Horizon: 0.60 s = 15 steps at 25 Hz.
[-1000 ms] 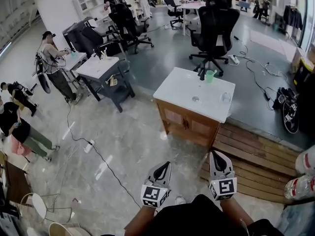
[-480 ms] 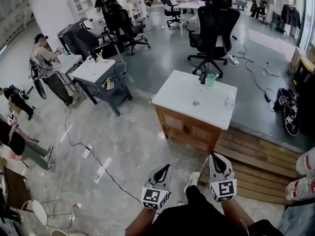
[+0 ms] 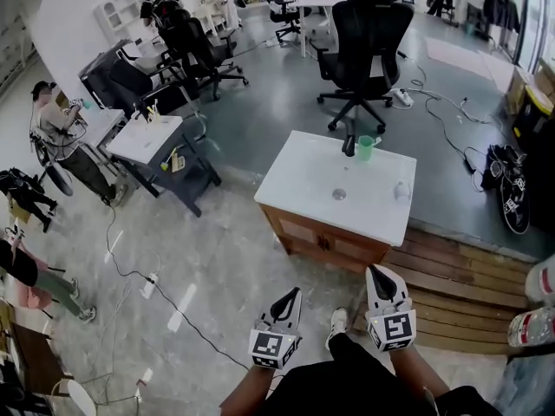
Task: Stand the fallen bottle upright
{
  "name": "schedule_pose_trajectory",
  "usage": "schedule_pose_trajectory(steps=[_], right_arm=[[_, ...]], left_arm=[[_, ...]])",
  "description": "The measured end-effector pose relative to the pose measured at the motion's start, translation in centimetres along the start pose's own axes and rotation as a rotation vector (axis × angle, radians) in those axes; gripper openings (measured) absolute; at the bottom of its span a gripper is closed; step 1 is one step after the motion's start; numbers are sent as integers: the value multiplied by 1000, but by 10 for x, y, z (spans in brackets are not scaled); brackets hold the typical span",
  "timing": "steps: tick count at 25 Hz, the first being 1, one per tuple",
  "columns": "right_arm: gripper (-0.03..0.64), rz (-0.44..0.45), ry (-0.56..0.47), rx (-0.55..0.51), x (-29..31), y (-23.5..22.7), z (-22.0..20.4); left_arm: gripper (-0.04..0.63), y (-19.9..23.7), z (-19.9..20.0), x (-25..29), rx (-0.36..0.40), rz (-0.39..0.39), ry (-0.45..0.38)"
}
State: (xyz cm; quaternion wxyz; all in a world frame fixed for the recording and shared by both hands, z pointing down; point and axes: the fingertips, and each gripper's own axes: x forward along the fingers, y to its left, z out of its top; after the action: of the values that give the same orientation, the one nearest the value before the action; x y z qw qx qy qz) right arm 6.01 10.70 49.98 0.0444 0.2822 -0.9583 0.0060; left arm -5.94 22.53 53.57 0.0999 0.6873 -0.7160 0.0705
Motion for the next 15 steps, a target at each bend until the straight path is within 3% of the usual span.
schedule_pose_trajectory(steps=[5, 9, 15], right_arm=[[17, 12, 31, 30, 52, -32, -5], [17, 48, 89, -34, 96, -53, -2], [17, 27, 73, -24, 148, -98, 15]], left_arm=[[18, 17, 14, 57, 9, -27, 20], [18, 29, 30, 98, 16, -48, 36], [18, 47, 59, 164, 29, -53, 11]])
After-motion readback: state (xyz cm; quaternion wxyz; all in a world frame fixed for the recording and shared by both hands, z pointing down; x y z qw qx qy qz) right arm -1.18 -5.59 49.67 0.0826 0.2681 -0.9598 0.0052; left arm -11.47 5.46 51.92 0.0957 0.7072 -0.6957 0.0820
